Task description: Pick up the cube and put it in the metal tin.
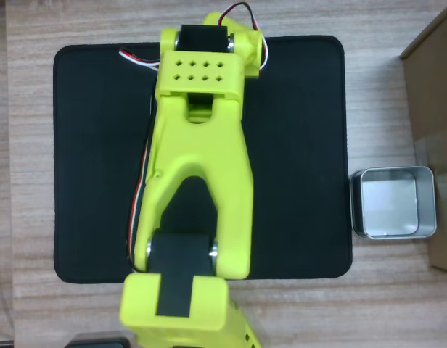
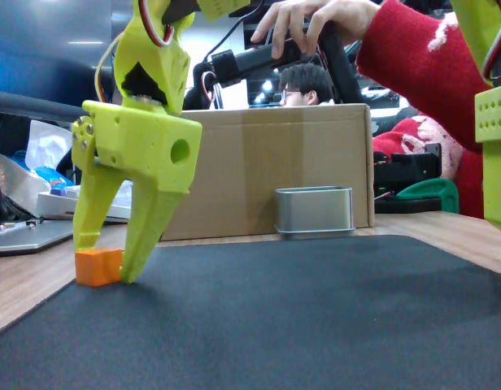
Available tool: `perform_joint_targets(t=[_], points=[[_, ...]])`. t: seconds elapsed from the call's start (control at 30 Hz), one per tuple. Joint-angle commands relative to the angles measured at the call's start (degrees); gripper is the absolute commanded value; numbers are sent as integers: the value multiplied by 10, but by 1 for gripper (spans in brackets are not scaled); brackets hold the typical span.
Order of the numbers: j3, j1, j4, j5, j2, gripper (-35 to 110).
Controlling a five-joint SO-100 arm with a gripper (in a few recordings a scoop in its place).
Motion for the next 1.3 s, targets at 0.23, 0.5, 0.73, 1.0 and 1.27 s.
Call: perform_joint_targets(t=[0.23,0.5,0.73,1.0,1.27], points=[[-7,-5,-11,0,-1,20],[3,-7,-25,-15,-1,0],[44,-5,-31,-16,86,0],[89,40,-36,-20,229,0],[266,134,-115,-87,421,0]])
